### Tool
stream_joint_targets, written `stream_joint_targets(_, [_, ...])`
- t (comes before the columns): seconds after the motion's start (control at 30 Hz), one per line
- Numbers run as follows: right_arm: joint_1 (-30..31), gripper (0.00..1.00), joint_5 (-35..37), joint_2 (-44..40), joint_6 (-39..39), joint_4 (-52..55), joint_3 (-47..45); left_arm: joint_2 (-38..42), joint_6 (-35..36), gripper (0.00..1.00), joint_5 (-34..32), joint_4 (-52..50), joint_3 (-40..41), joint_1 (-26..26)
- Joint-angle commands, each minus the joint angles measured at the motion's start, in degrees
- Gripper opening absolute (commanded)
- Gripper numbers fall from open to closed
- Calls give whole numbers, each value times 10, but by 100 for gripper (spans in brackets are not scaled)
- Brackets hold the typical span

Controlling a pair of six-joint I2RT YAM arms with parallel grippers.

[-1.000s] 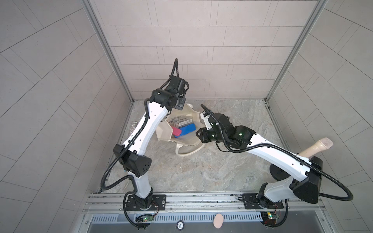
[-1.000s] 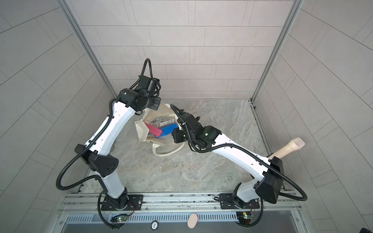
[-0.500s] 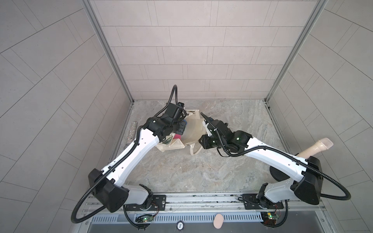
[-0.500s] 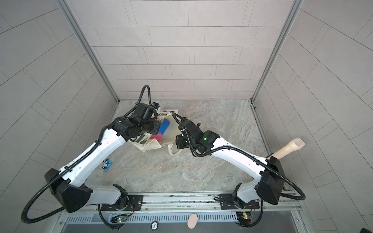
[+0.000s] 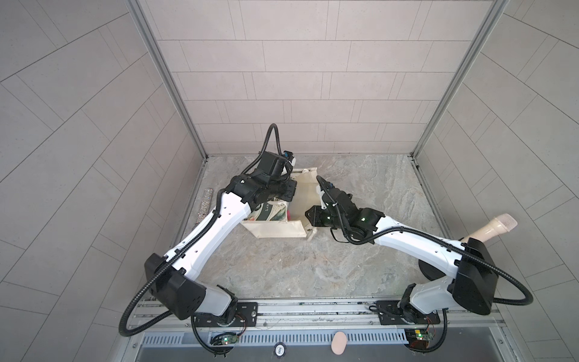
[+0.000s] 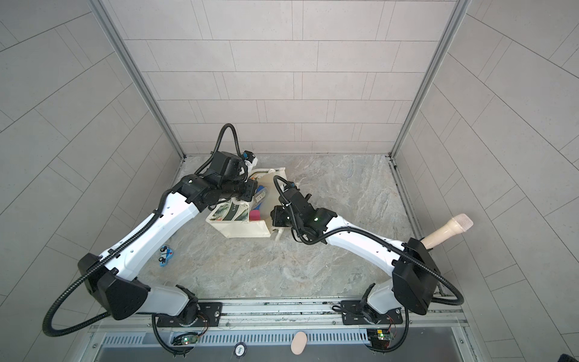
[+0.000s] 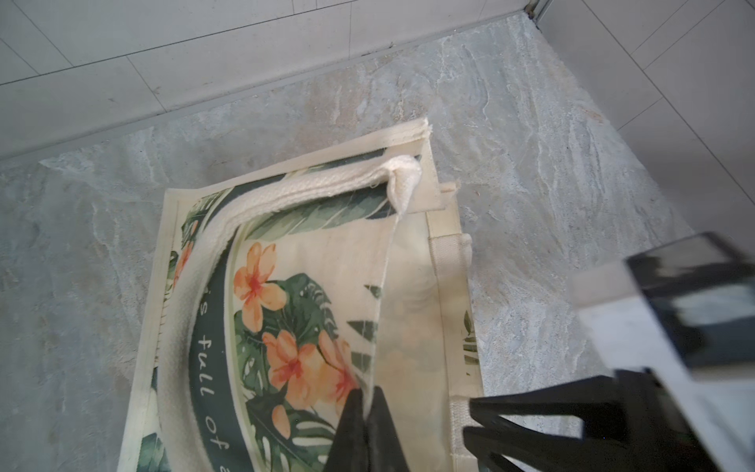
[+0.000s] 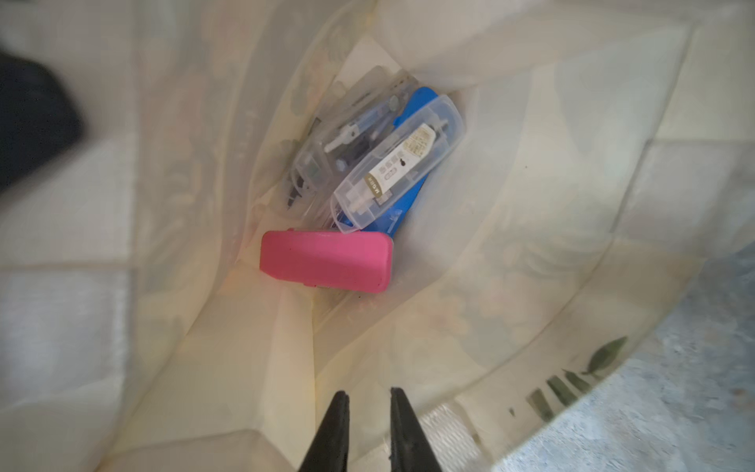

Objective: Take out the compass set from the canvas bag
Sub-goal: Adjust the canvas bag at the center of the board.

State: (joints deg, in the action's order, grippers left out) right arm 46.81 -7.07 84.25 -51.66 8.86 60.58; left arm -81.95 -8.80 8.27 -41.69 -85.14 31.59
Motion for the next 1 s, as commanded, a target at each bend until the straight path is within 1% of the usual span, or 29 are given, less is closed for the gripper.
stream_joint_targets(0.0, [5, 15, -15, 33, -82, -109, -34, 27, -11, 0, 42, 46, 9, 2])
stream_joint_targets(0.17, [44, 15, -15, 49, -93, -127, -42, 65, -25, 0, 37, 65, 73, 2])
stream_joint_targets(0.37, [107, 15, -38, 87, -95, -142, -9, 68, -27, 0, 13, 46, 91, 2])
stream_joint_targets(0.47, [121, 15, -37, 97, -95, -152, 0, 70, -25, 0, -12, 36, 93, 1])
stream_joint_targets(0.6, [122, 15, -32, 93, -92, -149, -8, 75, -33, 0, -77, 7, 91, 1])
stream_joint_targets(0.63, [121, 13, -23, 83, -90, -145, -16, 77, -33, 0, -86, 4, 90, 1])
stream_joint_targets(0.67, [121, 13, 3, 64, -91, -143, -36, 79, -33, 0, -91, 0, 90, 1])
stream_joint_targets(0.73, [111, 13, 45, 17, -102, -146, -80, 86, -29, 0, -84, 0, 96, 1])
stream_joint_targets(0.8, [91, 15, 52, -17, -109, -140, -100, 98, -25, 0, -73, 5, 107, 1])
stream_joint_targets(0.9, [62, 19, 39, -32, -96, -72, -75, 112, -27, 0, -78, 8, 129, 1])
stream_joint_targets(0.97, [51, 26, 38, -42, -83, -48, -60, 116, -26, 0, -73, 9, 135, 1])
